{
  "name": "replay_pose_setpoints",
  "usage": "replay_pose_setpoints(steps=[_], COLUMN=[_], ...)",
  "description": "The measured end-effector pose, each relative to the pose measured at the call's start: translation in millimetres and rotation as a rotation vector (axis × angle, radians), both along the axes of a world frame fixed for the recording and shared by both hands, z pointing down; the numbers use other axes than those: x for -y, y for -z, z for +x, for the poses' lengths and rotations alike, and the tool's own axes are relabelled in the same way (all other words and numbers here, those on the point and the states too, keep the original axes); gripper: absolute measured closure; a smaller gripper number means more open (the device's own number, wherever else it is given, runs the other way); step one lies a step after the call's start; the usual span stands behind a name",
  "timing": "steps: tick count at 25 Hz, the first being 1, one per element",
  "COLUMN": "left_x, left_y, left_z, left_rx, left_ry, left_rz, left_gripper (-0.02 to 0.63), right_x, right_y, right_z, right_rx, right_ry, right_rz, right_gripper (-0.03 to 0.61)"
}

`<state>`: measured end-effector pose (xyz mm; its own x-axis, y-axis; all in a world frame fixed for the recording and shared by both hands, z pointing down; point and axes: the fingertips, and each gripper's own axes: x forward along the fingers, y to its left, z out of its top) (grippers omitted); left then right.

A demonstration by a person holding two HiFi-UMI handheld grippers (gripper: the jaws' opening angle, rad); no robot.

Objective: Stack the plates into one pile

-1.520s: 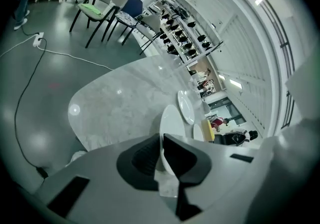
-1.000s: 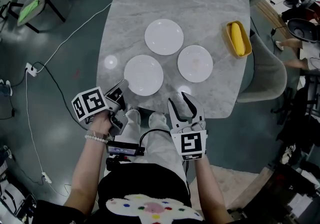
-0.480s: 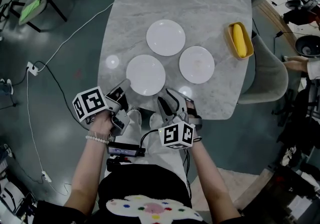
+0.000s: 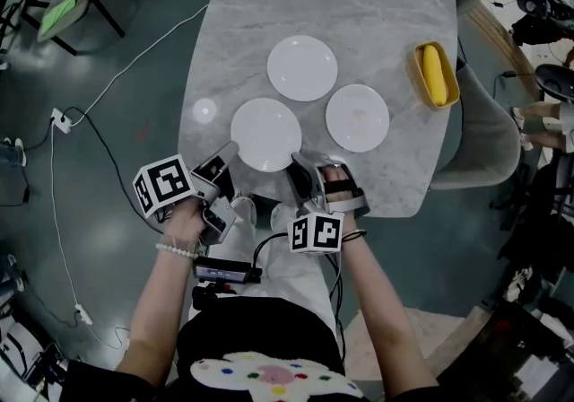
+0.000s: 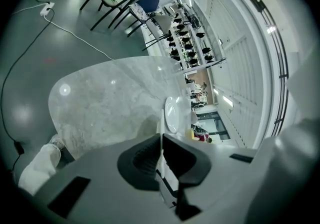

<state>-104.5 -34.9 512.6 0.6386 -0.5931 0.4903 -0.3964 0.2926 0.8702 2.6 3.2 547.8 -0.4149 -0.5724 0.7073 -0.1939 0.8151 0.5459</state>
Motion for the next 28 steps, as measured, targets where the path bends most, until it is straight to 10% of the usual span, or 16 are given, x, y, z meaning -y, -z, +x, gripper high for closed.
replay_pose_setpoints(steps=[28], left_x=[6], left_y=[17], left_z=[1], left_rx=[-0.051], left_ry=[-0.011], left_rz=[0.087], left_gripper=[0.588], right_x=[5], right_y=[18], right_z=[-3], right_rx=[-0.160], right_ry=[0.117], right_rz=[0.182], right_gripper=[0.552])
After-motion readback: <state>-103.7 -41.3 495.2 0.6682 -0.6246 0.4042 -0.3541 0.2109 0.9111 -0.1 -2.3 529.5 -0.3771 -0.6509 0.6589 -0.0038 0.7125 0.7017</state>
